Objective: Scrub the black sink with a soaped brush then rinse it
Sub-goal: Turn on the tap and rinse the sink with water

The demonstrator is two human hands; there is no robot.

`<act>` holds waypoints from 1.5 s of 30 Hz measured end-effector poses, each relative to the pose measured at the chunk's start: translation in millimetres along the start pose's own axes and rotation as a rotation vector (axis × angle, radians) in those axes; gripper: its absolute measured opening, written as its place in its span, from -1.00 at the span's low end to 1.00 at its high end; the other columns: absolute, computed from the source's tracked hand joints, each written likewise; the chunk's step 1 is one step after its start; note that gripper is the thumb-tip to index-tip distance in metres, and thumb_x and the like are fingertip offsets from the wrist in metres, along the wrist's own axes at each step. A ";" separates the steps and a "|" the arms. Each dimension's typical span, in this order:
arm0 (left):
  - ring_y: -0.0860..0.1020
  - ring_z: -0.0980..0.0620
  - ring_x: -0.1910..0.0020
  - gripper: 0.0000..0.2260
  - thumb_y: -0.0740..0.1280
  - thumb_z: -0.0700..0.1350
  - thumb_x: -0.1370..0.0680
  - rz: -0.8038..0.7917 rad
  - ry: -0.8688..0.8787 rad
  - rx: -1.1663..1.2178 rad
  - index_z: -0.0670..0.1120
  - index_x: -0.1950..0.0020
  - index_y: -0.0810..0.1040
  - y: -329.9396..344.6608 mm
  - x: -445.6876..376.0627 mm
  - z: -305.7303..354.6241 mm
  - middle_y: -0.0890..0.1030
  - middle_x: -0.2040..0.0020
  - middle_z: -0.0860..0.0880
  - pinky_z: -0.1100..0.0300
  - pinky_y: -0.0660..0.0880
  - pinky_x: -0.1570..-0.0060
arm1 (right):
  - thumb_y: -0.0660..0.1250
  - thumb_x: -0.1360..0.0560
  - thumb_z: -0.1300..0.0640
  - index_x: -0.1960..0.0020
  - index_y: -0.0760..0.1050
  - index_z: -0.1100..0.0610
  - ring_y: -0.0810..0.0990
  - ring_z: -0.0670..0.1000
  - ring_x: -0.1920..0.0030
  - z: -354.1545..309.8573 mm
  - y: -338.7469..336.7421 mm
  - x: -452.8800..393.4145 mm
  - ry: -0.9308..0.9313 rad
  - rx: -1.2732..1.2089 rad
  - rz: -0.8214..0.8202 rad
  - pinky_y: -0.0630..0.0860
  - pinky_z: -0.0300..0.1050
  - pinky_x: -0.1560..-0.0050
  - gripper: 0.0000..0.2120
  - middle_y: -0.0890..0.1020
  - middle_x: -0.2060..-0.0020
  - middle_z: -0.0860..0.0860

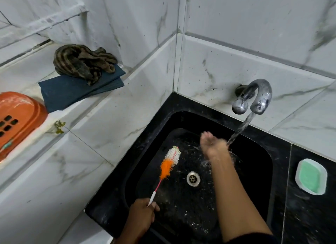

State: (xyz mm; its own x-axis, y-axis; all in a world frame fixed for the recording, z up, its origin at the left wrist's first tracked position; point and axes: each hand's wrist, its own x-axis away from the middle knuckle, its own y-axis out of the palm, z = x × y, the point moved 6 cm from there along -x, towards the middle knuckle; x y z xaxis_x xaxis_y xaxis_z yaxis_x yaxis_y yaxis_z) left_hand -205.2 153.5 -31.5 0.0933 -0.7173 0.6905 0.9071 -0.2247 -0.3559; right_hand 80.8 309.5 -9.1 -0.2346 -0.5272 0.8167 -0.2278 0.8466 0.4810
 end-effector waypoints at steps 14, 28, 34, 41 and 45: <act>0.35 0.14 0.64 -0.70 0.26 -0.26 -0.60 0.023 0.002 0.052 -0.24 0.29 0.62 -18.2 3.1 3.4 0.43 0.60 -0.04 0.34 0.27 0.57 | 0.00 -0.60 0.19 0.22 0.49 0.20 0.54 0.01 0.34 7.3 34.3 12.7 0.089 -0.010 0.002 0.48 -0.20 0.40 -0.64 0.59 0.36 0.10; 0.33 0.15 0.64 -0.71 0.25 -0.23 -0.61 -0.025 -0.001 0.068 -0.21 0.28 0.60 -7.6 4.9 3.1 0.42 0.59 -0.02 0.34 0.23 0.57 | 0.05 -0.64 0.26 -0.16 0.45 0.46 0.57 0.28 -0.14 36.4 72.8 30.7 0.103 0.470 -0.267 0.49 0.09 -0.25 -0.68 0.59 -0.06 0.36; 0.32 0.13 0.63 -0.71 0.26 -0.22 -0.60 -0.024 -0.014 0.082 -0.18 0.31 0.60 -10.7 3.3 2.6 0.41 0.59 -0.02 0.30 0.23 0.56 | 0.10 -0.60 0.28 -0.21 0.43 0.51 0.52 0.34 -0.23 62.1 86.2 49.6 0.201 0.460 -0.357 0.47 0.13 -0.27 -0.67 0.54 -0.15 0.41; 0.32 0.13 0.63 -0.72 0.26 -0.24 -0.59 -0.018 -0.010 0.100 -0.20 0.29 0.60 -15.9 3.6 1.7 0.41 0.59 -0.02 0.30 0.23 0.56 | -0.06 -0.60 0.19 0.31 0.38 0.14 0.40 -0.03 0.45 9.0 -6.9 28.0 0.119 -0.128 0.026 0.33 -0.22 0.35 -0.62 0.47 0.47 0.03; 0.33 0.13 0.62 -0.72 0.26 -0.21 -0.60 -0.039 -0.004 0.076 -0.18 0.28 0.61 -15.2 4.8 3.3 0.43 0.57 -0.03 0.30 0.25 0.54 | -0.14 -0.60 0.20 0.34 0.21 0.08 0.21 -0.06 0.53 -0.7 -27.1 26.8 0.091 -0.236 0.037 0.14 -0.25 0.40 -0.64 0.29 0.55 -0.02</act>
State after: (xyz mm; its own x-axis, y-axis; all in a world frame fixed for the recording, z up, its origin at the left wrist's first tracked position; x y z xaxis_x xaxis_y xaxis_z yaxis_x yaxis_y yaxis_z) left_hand -217.2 155.6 -20.7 0.0586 -0.7063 0.7055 0.9387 -0.2015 -0.2797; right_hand 81.4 272.5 0.0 -0.1499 -0.4959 0.8553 0.0087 0.8644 0.5027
